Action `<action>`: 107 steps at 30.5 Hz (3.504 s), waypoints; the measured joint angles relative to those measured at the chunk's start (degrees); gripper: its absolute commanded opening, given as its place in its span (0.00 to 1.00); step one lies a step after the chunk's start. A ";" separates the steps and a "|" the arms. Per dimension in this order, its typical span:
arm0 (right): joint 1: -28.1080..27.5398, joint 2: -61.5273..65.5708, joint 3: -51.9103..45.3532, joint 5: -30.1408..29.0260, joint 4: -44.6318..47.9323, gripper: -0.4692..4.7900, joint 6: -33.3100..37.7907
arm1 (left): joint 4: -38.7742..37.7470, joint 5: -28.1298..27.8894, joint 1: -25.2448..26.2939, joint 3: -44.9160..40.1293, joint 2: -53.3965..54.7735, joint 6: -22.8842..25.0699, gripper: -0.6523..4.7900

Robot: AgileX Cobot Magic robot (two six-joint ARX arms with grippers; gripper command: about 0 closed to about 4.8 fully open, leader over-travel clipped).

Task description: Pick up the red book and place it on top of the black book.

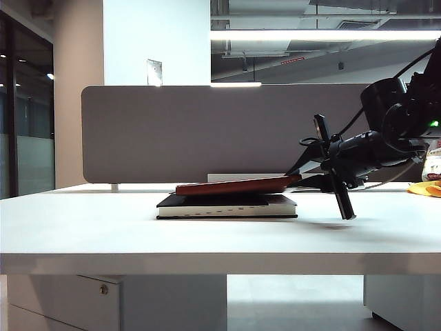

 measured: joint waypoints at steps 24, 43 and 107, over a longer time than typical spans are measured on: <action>1.20 0.20 -0.11 -0.87 -2.32 0.51 1.84 | 0.00 0.02 0.00 0.00 0.00 0.04 0.15; 1.01 0.31 1.42 0.37 -1.29 0.70 3.10 | 0.00 0.02 0.00 0.00 0.00 0.20 0.15; -6.78 -5.31 1.49 -8.37 -1.11 0.13 0.42 | -0.44 3.85 0.00 0.22 0.00 -0.02 0.15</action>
